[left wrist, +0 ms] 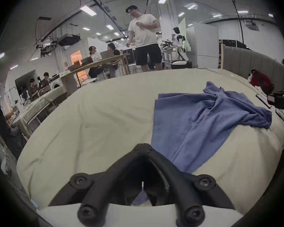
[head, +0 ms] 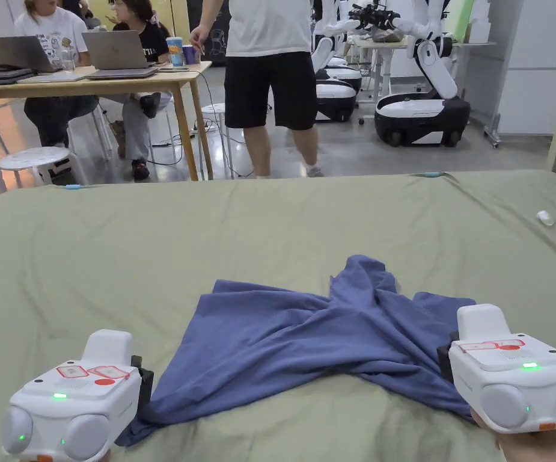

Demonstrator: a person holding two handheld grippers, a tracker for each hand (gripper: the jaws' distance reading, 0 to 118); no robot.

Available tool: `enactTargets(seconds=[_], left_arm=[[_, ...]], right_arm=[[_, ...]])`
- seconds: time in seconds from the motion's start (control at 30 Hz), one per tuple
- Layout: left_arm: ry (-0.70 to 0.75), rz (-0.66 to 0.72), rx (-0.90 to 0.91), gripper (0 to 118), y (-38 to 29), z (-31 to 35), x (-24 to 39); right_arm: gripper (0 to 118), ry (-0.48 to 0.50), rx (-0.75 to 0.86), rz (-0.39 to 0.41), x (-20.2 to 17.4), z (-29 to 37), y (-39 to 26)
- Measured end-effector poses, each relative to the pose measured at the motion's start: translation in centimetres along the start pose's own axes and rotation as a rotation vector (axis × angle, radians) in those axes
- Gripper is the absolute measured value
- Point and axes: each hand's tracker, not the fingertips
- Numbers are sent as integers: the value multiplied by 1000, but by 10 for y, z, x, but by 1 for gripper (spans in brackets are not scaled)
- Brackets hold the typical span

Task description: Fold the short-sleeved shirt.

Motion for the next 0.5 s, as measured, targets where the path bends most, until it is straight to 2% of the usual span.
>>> enactTargets(seconds=[0.17, 0.2, 0.23, 0.27, 0.3, 0.33, 0.37, 0.5], left_arm=[[-15, 50, -22, 0, -1, 7, -7], [-10, 48, -26, 8, -2, 8, -9], [-9, 44, -35, 25, -3, 8, -10], [-9, 43, -54, 54, -5, 8, -12], [-3, 51, -65, 71, -7, 8, -15], [-7, 55, -82, 81, -9, 8, -18], [-14, 59, -96, 88, -12, 5, -20], [-30, 71, -108, 89, -21, 9, -24]], right_arm=[[0, 30, 12, -12, -7, 11, -1], [0, 34, 11, -12, -6, 10, -2], [0, 38, 9, -11, -7, 10, -2], [0, 43, 6, -9, -7, 10, -2], [0, 46, 4, -7, -8, 9, -2], [0, 48, 2, -4, -9, 9, -3], [0, 50, -1, 1, -10, 9, -3], [0, 66, -12, 9, -17, 10, -2]])
